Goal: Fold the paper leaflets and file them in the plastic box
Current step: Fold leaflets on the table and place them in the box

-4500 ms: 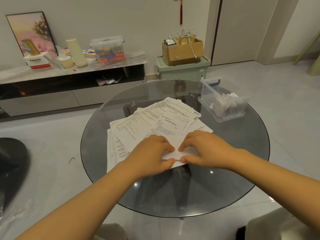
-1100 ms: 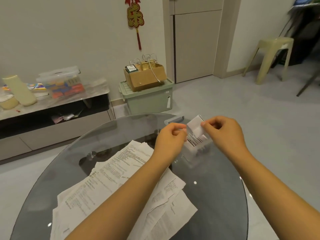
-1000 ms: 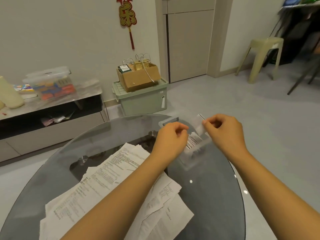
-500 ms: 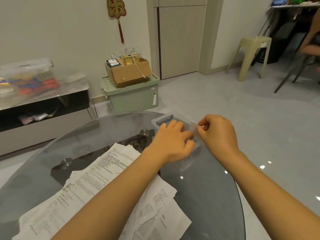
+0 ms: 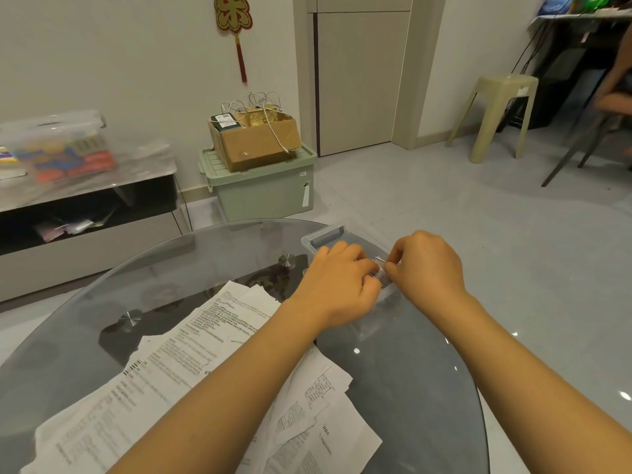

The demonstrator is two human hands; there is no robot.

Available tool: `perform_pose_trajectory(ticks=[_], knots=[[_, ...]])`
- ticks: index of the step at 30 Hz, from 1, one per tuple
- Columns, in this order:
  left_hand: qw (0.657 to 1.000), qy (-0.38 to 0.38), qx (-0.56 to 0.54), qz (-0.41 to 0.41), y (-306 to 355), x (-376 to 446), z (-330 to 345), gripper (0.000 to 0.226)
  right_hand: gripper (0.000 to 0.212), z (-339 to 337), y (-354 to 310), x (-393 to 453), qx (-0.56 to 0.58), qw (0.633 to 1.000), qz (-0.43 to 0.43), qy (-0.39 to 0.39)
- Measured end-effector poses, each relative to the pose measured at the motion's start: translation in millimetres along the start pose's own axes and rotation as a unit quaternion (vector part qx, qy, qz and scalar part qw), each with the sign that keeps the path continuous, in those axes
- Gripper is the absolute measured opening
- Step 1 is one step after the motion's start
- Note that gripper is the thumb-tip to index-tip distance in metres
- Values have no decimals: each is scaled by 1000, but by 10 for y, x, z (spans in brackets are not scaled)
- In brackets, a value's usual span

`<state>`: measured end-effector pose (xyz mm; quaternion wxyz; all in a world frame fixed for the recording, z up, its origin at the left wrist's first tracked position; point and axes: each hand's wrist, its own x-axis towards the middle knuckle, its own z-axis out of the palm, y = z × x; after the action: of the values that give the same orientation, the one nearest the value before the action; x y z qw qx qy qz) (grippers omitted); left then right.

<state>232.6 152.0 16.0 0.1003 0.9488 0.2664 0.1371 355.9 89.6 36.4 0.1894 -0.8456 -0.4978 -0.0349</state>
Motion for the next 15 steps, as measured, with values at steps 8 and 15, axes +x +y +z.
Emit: perform_pose_trajectory(ticks=[8,15], knots=[[999,-37,28,11,8,23,-38,71,23,-60,60,-14,43,998,-8,-45],[992,-115,44,-4,24,119,-105,61,27,-52,162,-47,78,997,-5,-26]])
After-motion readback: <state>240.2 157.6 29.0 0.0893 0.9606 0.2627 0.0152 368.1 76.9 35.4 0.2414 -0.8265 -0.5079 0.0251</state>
